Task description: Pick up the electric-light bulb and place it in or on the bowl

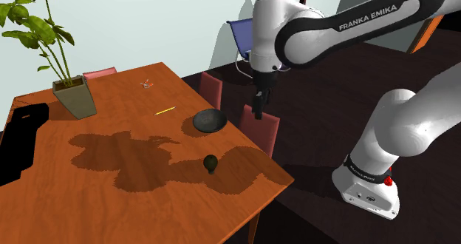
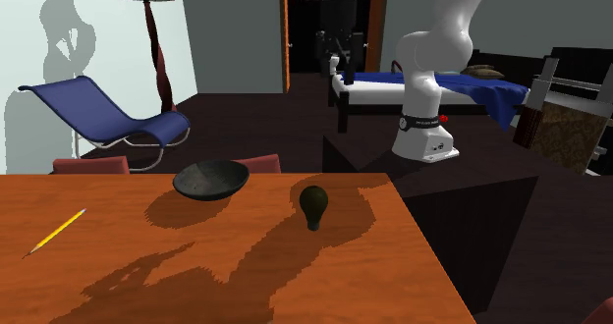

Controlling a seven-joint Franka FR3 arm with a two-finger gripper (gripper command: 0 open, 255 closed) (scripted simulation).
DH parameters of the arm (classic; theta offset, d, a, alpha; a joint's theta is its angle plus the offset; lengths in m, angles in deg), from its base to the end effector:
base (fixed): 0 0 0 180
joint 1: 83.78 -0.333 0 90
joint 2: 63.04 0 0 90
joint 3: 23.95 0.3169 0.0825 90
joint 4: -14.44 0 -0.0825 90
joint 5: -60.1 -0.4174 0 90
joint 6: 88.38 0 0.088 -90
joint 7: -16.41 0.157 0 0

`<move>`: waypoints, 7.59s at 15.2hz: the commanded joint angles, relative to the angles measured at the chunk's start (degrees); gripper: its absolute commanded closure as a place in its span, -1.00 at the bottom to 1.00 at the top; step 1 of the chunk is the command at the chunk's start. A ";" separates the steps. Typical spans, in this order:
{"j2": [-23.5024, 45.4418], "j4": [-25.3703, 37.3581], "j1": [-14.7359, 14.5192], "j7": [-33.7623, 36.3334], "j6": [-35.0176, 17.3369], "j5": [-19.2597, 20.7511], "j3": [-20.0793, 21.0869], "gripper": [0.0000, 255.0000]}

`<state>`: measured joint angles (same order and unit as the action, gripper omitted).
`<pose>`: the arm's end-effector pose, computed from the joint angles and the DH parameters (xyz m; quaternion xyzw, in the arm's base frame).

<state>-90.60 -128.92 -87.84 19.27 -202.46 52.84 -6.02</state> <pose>0.3904 0.1636 0.3750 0.9923 0.1208 -0.0197 0.0185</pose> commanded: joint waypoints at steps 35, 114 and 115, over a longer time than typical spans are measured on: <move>50.59 22.86 -6.64 32.72 -25.08 30.22 7.48 -1.00; 60.40 48.14 8.36 2.87 -13.23 25.67 0.42 1.00; 60.40 48.14 8.36 2.87 -13.23 25.67 0.42 1.00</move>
<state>-30.19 -80.79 -79.49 22.14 -215.68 78.51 -5.59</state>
